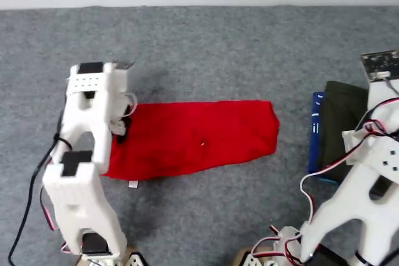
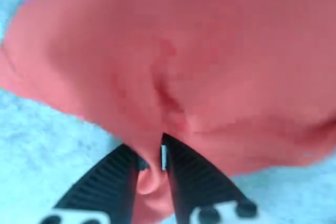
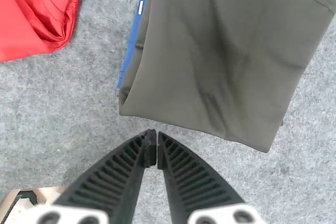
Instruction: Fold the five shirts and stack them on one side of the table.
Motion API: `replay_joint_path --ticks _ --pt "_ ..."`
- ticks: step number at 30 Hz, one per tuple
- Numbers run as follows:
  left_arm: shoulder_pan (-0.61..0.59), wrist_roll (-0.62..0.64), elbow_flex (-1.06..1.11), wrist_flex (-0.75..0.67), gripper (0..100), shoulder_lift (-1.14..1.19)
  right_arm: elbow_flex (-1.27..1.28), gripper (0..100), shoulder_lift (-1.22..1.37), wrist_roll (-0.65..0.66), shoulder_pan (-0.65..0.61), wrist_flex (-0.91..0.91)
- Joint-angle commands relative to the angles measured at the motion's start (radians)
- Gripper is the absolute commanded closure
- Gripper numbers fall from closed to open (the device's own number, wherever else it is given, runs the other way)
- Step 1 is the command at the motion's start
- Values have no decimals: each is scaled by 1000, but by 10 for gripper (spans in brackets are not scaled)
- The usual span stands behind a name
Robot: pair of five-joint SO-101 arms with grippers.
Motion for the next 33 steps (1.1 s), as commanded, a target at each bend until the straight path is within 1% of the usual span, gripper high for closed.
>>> replay_joint_path --ticks 1,3,9,13,18,21,26,31,33 --pt "115 81 -19 54 987 -193 -5 983 -24 8 10 38" --pt "192 112 -19 60 987 -256 -5 983 -19 6 10 38" --pt "414 121 -22 54 987 -373 -3 983 -19 6 10 38" --pt "503 117 -91 32 987 -376 -3 983 -18 8 10 38" --pt "597 115 -134 -84 987 -374 68 983 -22 8 8 18" --pt "646 115 -136 -130 987 -345 126 983 -28 8 8 7" --pt "684 115 -179 -161 987 -224 146 983 -28 8 8 5" --pt "687 118 -320 -212 986 -83 146 983 -28 8 8 12" --pt "689 117 -390 -212 983 -18 146 983 -28 8 10 13"
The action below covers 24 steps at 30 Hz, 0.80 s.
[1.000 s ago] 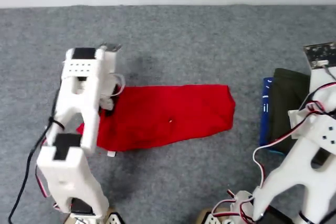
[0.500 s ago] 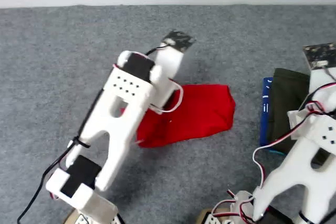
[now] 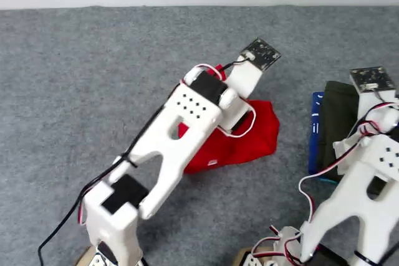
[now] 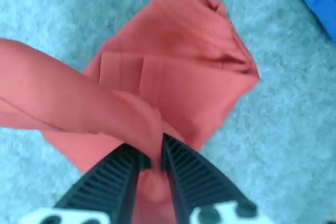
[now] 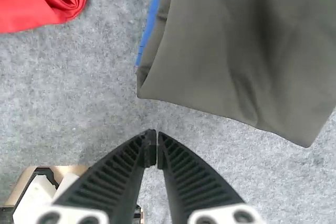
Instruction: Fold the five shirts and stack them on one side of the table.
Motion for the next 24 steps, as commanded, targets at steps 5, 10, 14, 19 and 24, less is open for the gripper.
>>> replay_joint_path --ticks 5,10,14,19,24 --pt "23 6 -300 60 850 193 -5 983 -28 5 10 15" --pt "-2 8 -504 164 824 267 -5 983 -28 3 10 27" --pt "-61 0 -628 250 850 281 -5 983 -28 3 10 33" --pt "-143 -15 -595 253 976 282 -5 983 -28 2 10 33" --pt "-117 -97 -386 253 986 282 -5 983 -28 2 10 31"
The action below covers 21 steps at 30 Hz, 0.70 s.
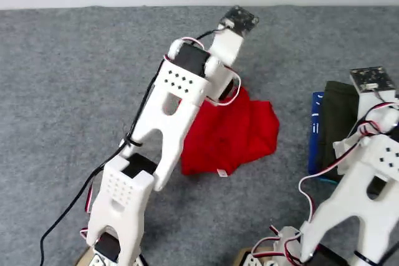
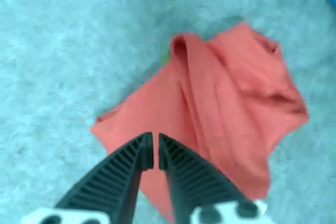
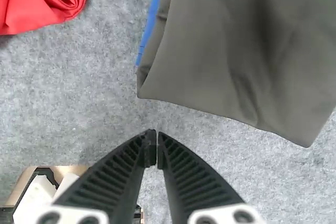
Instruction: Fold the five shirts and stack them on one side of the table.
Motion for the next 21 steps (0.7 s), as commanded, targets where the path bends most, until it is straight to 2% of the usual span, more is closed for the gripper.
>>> replay_joint_path --ticks 1,6,10,21 --pt "23 -43 117 26 986 -8 -5 983 -28 2 10 31" --pt "83 -43 282 -57 986 12 -5 983 -28 2 10 25" --pt "120 -43 282 -77 986 104 -5 983 -28 6 12 25" --pt "279 -38 -199 21 986 207 -5 983 -28 9 79 24"
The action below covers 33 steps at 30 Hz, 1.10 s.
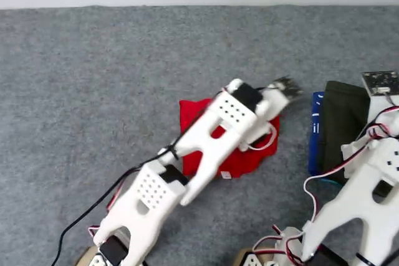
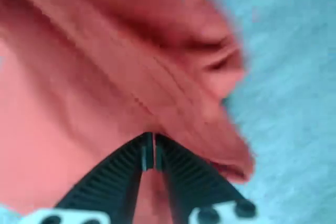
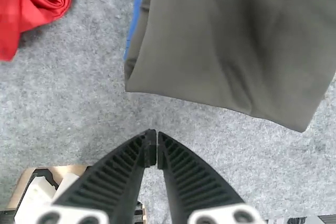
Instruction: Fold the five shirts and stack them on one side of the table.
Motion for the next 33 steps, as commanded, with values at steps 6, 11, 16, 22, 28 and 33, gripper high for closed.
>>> replay_joint_path --ticks 6,11,16,22,28,33 --pt "-8 -5 -160 31 986 -3 -5 983 -28 9 12 24" --pt "-123 -6 -28 32 986 -74 -5 983 -28 9 13 24" --pt "-158 -38 259 31 986 -195 -6 983 -28 9 13 24" --pt "-132 -55 420 21 986 -192 -6 983 -28 9 10 7" --pt "-20 -52 314 17 986 -121 -6 983 -28 9 10 -5" --pt "51 -11 68 28 986 -117 -6 983 -28 9 10 -5"
